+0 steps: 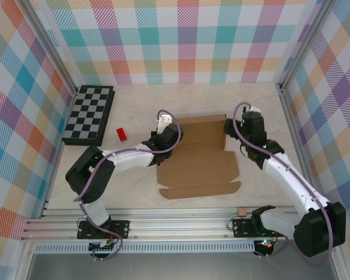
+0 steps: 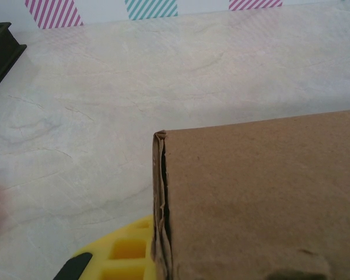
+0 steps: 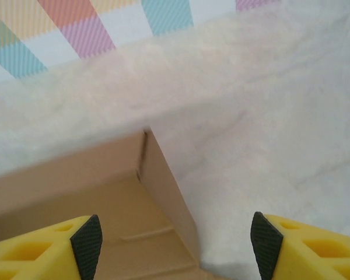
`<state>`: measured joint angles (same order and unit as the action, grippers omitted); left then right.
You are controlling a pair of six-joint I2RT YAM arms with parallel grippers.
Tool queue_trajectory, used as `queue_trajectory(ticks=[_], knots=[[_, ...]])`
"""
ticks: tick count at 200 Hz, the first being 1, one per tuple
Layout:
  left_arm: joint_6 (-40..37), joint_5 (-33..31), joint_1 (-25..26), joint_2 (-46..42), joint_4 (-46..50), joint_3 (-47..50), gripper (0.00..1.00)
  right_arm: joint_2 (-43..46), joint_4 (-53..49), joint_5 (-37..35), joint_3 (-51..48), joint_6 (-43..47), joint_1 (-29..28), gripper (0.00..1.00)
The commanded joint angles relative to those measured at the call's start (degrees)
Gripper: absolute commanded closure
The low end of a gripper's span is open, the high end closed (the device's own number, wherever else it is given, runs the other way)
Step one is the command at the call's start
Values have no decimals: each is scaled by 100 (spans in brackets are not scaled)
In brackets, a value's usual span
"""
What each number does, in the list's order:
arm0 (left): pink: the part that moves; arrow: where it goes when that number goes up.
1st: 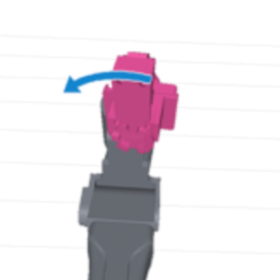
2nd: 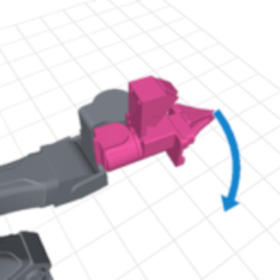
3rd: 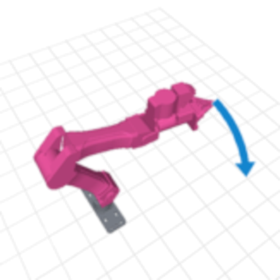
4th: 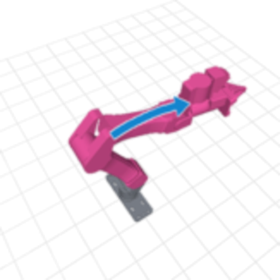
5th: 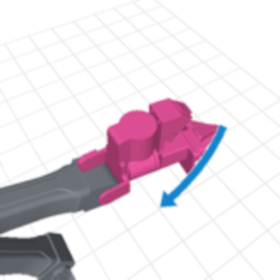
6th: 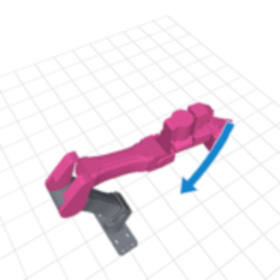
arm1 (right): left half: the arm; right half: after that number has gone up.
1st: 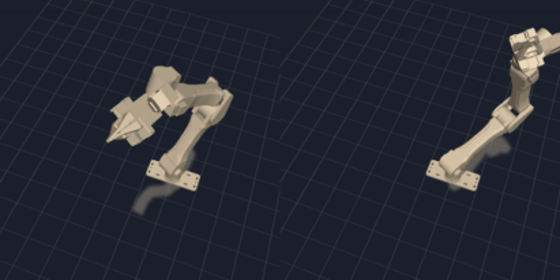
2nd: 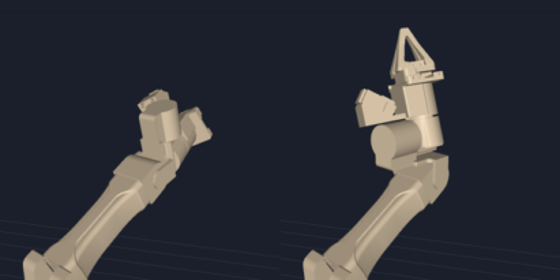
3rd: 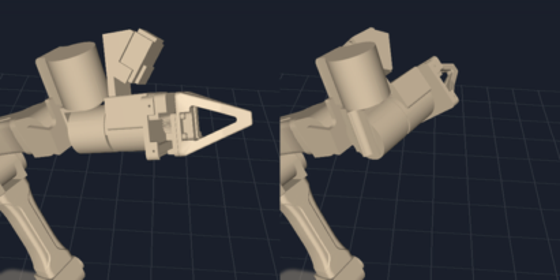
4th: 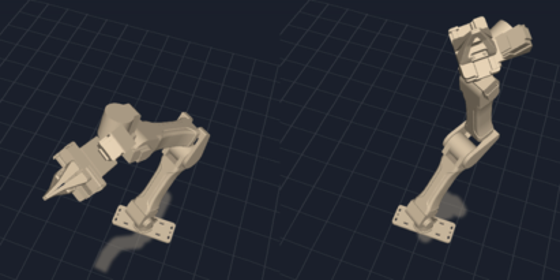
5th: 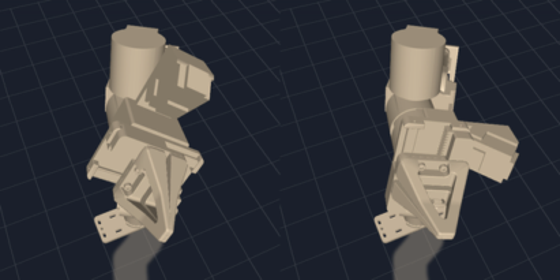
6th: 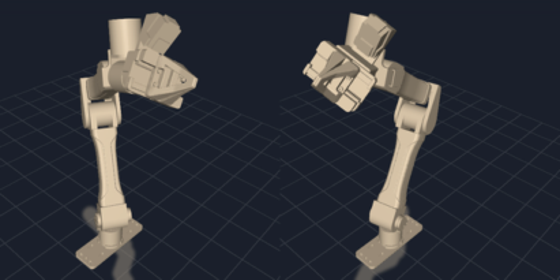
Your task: Fold the paper box
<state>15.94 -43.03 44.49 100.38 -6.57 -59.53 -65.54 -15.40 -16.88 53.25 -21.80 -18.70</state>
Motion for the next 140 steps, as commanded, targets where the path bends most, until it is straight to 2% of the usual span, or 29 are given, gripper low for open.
queue_trajectory(ticks=[1,25,64,87,140], knots=[[-396,-216,58,-147,-298,334,100,-599,-978,692,957,184,140,30],[-589,-285,51,-255,-714,564,100,-1148,-1221,1161,1441,-62,312,34],[-705,-258,68,-395,-1170,878,100,-1585,-1050,1921,1451,-143,384,45],[-810,-200,93,-420,-1393,1007,100,-1732,-877,2042,1335,-96,414,48],[-935,-212,177,-373,-1649,1154,100,-1885,-771,2271,1140,-66,613,63]])
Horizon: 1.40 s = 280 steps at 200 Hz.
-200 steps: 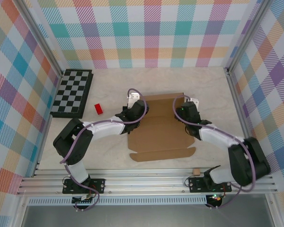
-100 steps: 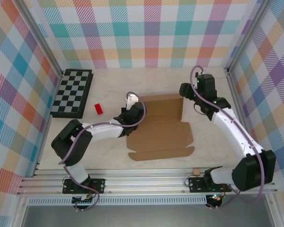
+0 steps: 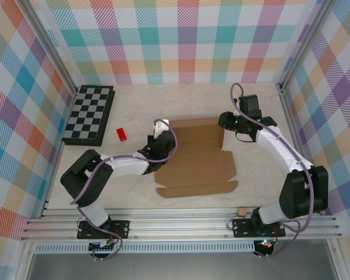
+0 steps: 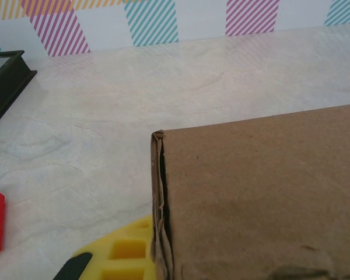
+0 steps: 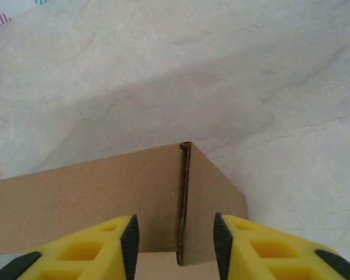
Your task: Fold the paper box
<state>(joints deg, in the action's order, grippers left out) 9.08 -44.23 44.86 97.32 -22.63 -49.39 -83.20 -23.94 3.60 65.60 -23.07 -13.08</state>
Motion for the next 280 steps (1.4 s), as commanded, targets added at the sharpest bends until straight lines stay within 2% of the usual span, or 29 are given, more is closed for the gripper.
queue_trajectory(ticks=[1,26,60,76,99,124,133,154,184,205,226,240,258,280], knots=[[-249,-93,147,-70,-45,140,100,-123,83,222,-107,63,51,63],[-258,-85,170,-22,-113,169,100,-98,239,188,-355,169,60,66],[-358,43,207,-1,-176,167,100,-138,265,116,-615,302,60,81],[-359,102,209,-41,-64,140,100,-71,363,82,-829,273,60,82],[-402,476,212,-226,212,76,89,100,485,-20,-1077,198,60,82],[-253,954,204,-681,461,208,59,295,644,-129,-1304,103,60,82],[-161,1151,196,-872,630,249,53,386,720,-197,-1414,84,60,82],[75,1648,182,-1275,1298,237,47,609,929,-360,-1682,57,60,81],[485,2378,188,-2132,2070,430,43,854,1142,-454,-1990,63,60,81],[709,2682,161,-2720,3031,101,41,944,1161,-457,-2052,139,60,81],[1309,2882,-286,-2916,4173,-606,37,1033,1144,-469,-2062,215,60,80],[1946,3584,-953,-2777,4666,-1072,36,1092,1129,-449,-2058,249,60,80],[2722,4698,-1710,-2396,4427,-1246,38,1122,1082,-405,-2009,301,51,80],[3077,5184,-1875,-1847,4045,-1439,40,1145,1018,-382,-1973,339,46,80]])
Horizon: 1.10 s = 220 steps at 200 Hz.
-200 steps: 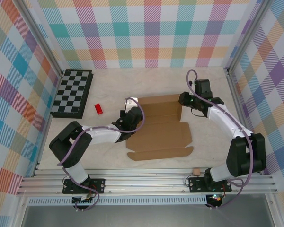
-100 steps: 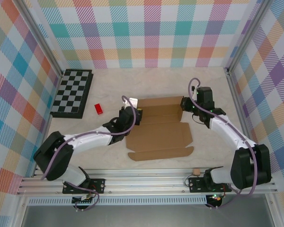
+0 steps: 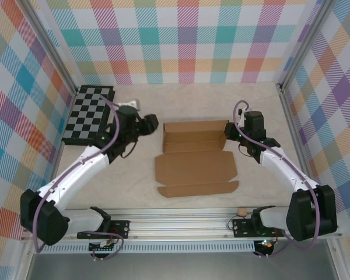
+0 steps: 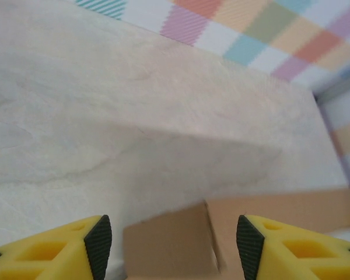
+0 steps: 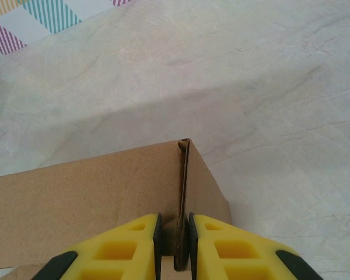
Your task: Fold the paper box
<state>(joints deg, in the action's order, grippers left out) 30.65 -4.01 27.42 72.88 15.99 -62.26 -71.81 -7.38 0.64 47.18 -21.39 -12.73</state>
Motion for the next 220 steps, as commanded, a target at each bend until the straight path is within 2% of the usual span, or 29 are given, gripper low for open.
queue_trajectory(ticks=[1,29,92,124,138,183,207,220], knots=[[935,1177,-127,609,162,-157,40,3,-636,-84,-126,170,14,80],[1305,1276,-86,932,-481,-82,40,34,-626,-48,-108,175,3,79],[1386,1071,202,971,-693,150,41,92,-737,-154,-9,209,-118,79],[1501,1104,306,1086,-738,249,56,150,-722,-403,-20,184,-336,77],[1538,1088,359,1089,-752,275,66,139,-715,-440,-14,145,-410,76],[1630,1024,457,1038,-720,335,77,6,-757,-524,94,87,-592,75],[1604,984,471,1053,-699,420,88,-85,-842,-580,198,61,-677,74],[1538,861,469,1066,-638,485,91,-136,-908,-616,268,64,-721,72]])
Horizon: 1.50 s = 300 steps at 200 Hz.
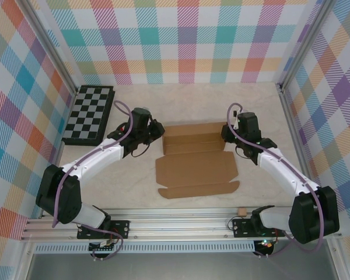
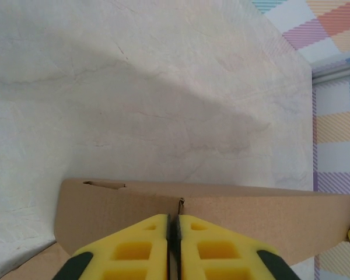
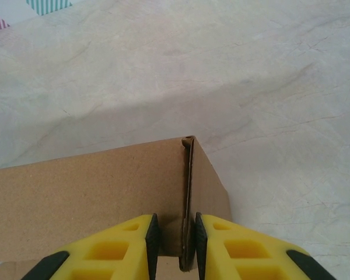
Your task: Fold the paper box
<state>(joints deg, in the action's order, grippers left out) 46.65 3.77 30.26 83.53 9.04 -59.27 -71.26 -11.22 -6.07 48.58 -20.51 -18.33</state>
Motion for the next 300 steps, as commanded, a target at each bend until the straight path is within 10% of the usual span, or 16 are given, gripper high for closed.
queue_trajectory(ticks=[1,213,300], knots=[[-70,68,188,4,64,195,91,-197,-531,50,132,-23,-166,72],[-981,-591,-370,-822,1677,-410,63,-46,-2332,-517,1558,145,-190,40],[-1807,-407,-360,-1873,2329,228,63,1963,-3618,-273,-816,-1745,-154,41]])
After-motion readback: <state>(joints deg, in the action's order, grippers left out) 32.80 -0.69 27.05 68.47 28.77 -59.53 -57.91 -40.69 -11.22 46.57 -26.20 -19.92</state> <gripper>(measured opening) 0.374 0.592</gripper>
